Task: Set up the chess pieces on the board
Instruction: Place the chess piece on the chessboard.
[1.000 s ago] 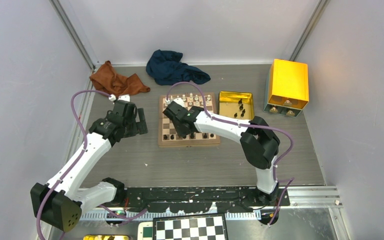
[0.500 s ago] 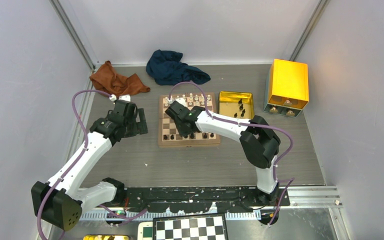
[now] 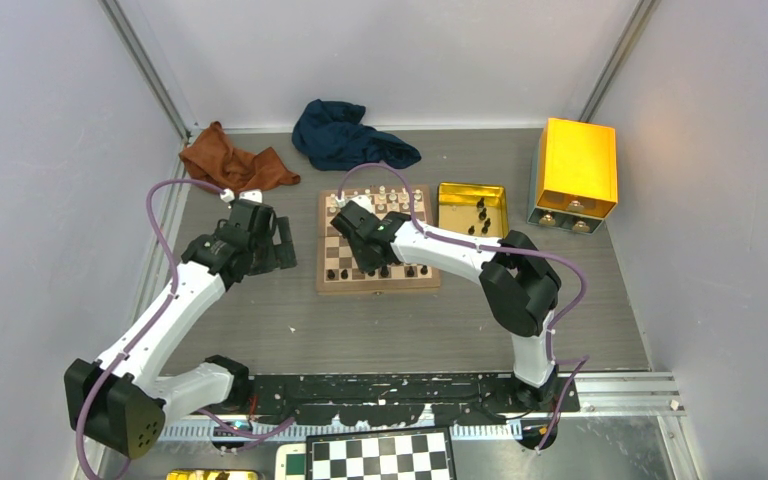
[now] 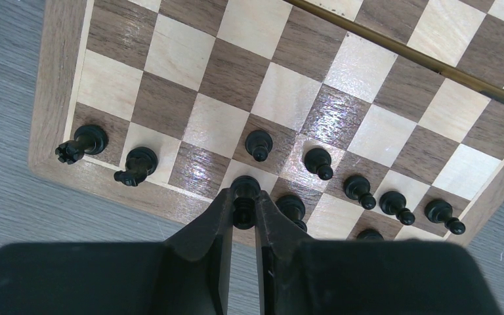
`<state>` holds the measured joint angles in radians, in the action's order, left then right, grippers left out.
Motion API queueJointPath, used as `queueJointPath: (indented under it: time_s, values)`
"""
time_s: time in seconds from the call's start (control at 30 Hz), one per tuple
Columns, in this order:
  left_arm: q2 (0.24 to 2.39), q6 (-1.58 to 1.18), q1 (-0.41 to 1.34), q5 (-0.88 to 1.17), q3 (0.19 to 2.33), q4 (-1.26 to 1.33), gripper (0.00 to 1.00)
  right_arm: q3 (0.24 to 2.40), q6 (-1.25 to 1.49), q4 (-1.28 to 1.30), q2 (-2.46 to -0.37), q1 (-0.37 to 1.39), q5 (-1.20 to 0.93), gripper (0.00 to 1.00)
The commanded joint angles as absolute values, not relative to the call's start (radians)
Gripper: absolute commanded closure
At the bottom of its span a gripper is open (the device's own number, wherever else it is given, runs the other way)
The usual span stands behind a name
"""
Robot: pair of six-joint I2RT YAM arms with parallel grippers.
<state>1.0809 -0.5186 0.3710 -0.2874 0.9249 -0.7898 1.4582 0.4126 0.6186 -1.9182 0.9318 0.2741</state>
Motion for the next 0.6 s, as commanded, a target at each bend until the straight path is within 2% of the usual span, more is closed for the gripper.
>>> queueJointPath:
  time_s: [0.0, 0.17, 0.57]
  values:
    - [1.087, -0.514, 0.367, -0.285, 0.947, -0.754, 0.01, 1.460, 0.400, 0.598, -1.912, 0.926, 0.265, 0.88]
    - [1.092, -0.515, 0.367, -0.285, 0.946, -0.750, 0.01, 1.471, 0.395, 0.605, -1.908, 0.927, 0.267, 0.74]
    - [1.100, -0.515, 0.367, -0.281, 0.946, -0.741, 0.01, 1.518, 0.385, 0.645, -1.890, 0.928, 0.265, 0.67]
